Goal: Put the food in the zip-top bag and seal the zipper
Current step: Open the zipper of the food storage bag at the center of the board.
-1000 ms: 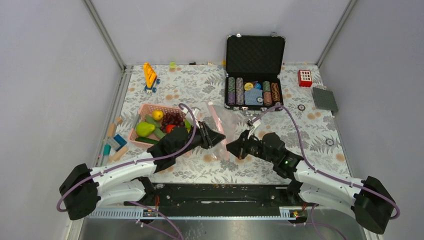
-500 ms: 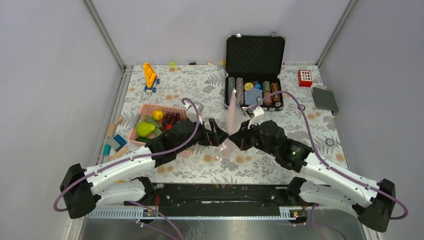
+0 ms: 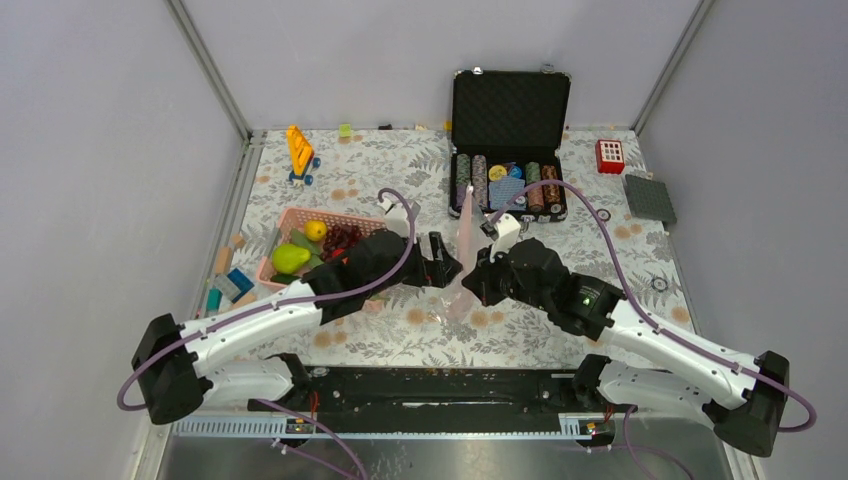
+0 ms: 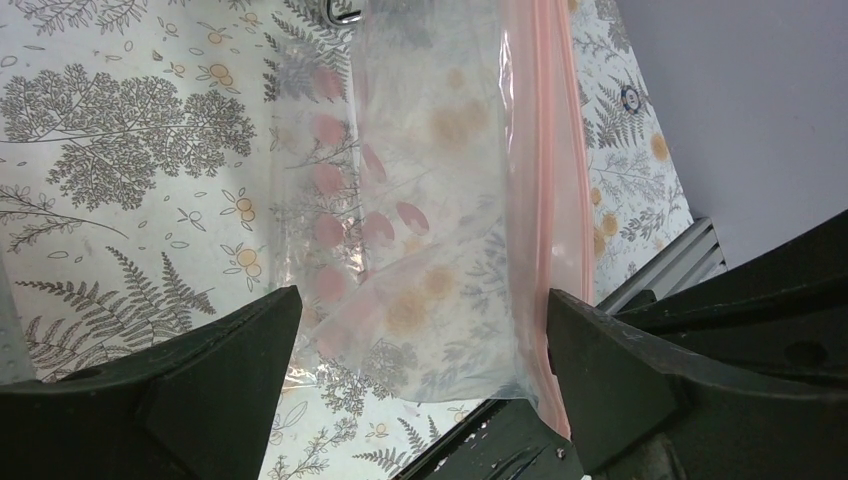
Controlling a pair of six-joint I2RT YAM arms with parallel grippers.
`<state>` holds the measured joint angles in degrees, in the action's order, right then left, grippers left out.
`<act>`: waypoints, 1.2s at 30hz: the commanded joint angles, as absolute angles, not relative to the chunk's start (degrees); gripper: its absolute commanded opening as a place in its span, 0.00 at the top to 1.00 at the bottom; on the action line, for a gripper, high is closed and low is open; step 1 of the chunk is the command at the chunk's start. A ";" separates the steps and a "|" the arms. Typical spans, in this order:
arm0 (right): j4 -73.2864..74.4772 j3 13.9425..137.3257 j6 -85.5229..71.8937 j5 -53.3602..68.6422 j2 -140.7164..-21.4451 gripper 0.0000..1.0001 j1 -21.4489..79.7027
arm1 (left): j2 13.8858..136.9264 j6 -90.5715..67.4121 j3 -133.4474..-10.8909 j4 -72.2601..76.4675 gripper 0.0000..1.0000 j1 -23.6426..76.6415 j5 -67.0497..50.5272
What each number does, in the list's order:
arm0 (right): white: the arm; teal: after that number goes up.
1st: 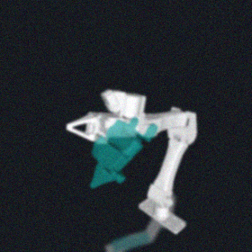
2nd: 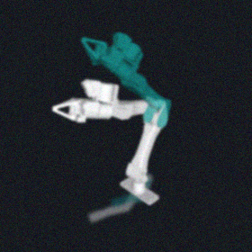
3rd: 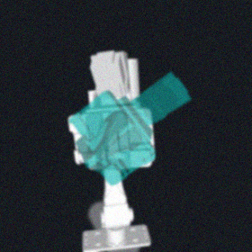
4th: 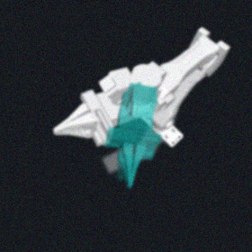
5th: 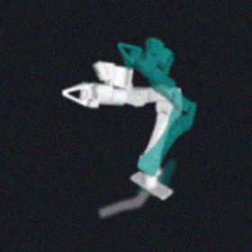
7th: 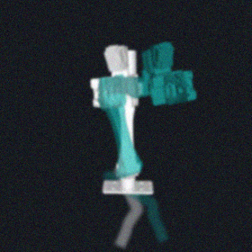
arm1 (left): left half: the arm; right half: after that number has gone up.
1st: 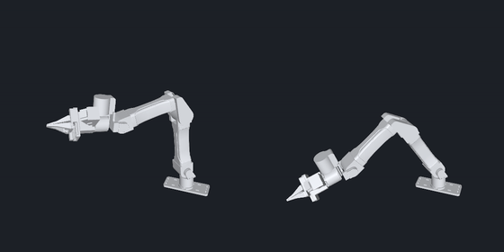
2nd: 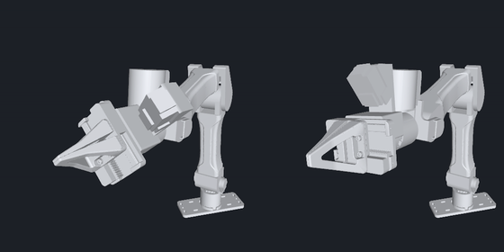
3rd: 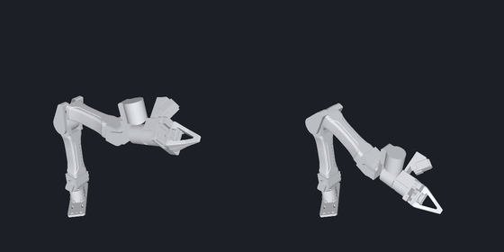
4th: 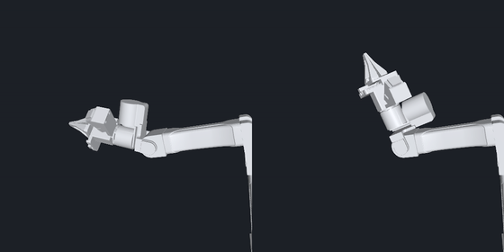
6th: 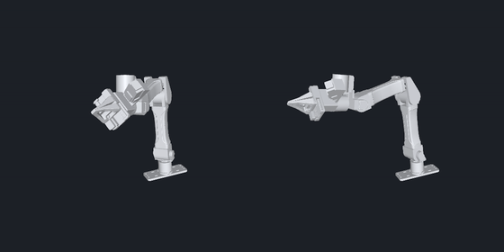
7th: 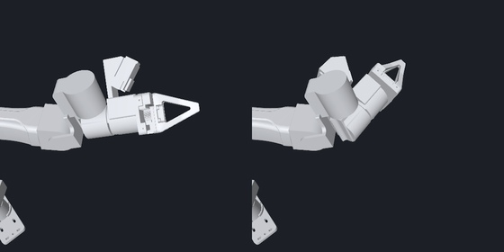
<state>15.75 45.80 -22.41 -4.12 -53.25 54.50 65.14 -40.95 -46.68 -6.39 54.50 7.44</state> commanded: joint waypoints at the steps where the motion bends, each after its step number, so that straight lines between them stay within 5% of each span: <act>1: 16.64 48.57 -20.79 -5.11 -53.30 1.00 55.28 | 66.87 -39.52 -50.26 -4.35 0.07 55.07 6.21; 7: 16.38 48.96 -20.00 -4.47 -54.08 1.00 55.32 | 69.53 -39.04 -52.14 -4.51 0.12 55.85 4.36; 13: 17.35 49.01 -20.55 -7.29 -52.36 1.00 55.34 | 72.63 -39.41 -54.94 -7.98 0.39 55.81 7.65; 18: 18.82 48.15 -23.59 -14.51 -50.13 1.00 55.33 | 72.34 -39.20 -55.10 -8.57 0.51 55.88 10.22; 22: 19.80 48.13 -25.54 -18.07 -50.26 1.00 55.29 | 73.74 -39.30 -57.09 -10.62 0.96 55.85 11.35; 23: 21.25 48.46 -27.03 -21.24 -50.59 1.00 55.28 | 73.89 -39.62 -58.07 -12.51 1.00 55.84 12.06; 29: 31.58 50.81 -33.24 -38.46 -52.40 0.99 55.28 | 70.16 -39.27 -57.50 -16.13 1.00 56.09 13.54; 32: 25.00 50.27 -30.01 -32.56 -51.39 0.78 55.28 | 68.65 -38.27 -58.28 -17.05 1.00 57.24 13.91; 36: 12.83 48.99 -26.05 -26.24 -50.06 0.31 55.28 | 68.69 -36.47 -60.32 -17.43 1.00 59.09 15.69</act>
<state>23.83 48.14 -29.50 -28.27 -51.86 55.07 70.17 -38.94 -56.58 -16.88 57.74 12.14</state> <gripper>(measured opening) 0.515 0.013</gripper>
